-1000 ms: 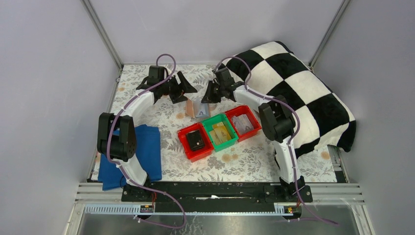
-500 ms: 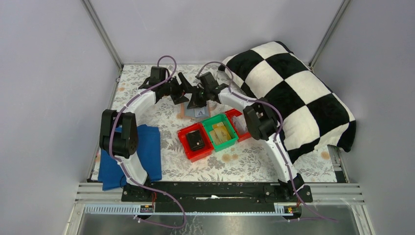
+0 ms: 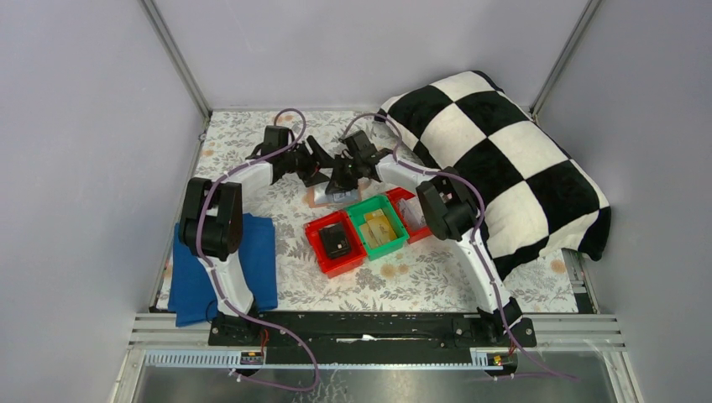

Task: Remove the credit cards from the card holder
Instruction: Remove the credit card from the card holder.

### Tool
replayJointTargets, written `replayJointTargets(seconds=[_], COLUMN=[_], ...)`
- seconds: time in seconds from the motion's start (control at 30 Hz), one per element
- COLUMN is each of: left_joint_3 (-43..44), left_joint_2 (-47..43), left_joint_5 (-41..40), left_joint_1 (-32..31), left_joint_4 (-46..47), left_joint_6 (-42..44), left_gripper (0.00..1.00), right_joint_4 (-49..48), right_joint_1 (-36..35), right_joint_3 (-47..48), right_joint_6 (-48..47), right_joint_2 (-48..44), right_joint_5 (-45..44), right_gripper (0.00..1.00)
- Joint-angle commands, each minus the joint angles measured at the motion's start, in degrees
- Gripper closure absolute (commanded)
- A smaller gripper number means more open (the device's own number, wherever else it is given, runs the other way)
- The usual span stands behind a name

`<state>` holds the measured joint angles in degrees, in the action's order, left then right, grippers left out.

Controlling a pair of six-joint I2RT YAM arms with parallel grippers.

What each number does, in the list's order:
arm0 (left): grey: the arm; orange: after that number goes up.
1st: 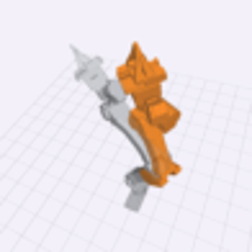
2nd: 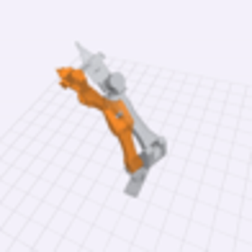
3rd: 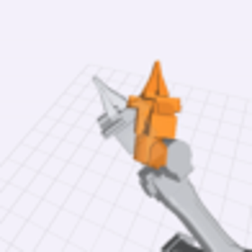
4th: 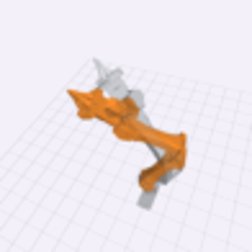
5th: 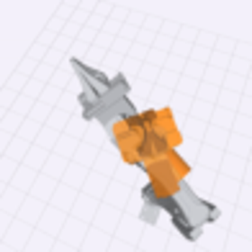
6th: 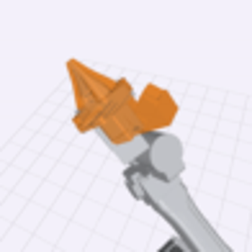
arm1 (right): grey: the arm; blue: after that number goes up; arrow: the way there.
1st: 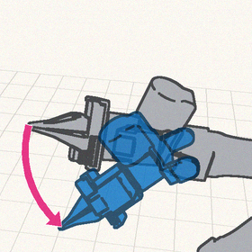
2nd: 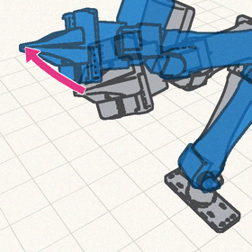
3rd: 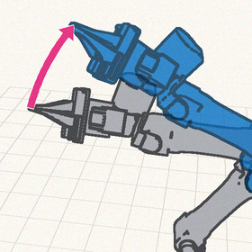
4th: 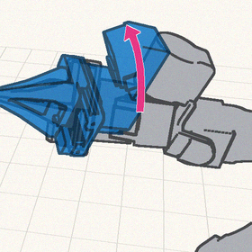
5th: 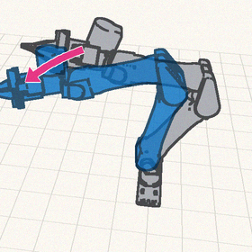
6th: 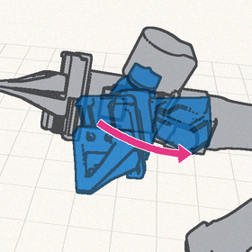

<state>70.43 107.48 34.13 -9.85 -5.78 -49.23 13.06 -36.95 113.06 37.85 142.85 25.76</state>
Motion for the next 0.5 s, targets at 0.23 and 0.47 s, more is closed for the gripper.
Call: replayJointTargets(seconds=[0.23,0.47], left_joint_3=[-1.7,-1.1], left_joint_2=[4.5,7.3], left_joint_5=[-2.0,-2.0], left_joint_1=[1.1,1.1], left_joint_4=[6.6,6.5], left_joint_6=[-1.9,-2.4], left_gripper=[0.38,0.41], right_joint_4=[-2.2,-1.1], right_joint_1=[1.6,3.9], right_joint_3=[-10.7,-14.1], right_joint_6=[-2.0,-3.8], right_joint_2=[-14.0,-18.8], right_joint_5=[-2.8,-4.4], right_gripper=[0.87,0.88])
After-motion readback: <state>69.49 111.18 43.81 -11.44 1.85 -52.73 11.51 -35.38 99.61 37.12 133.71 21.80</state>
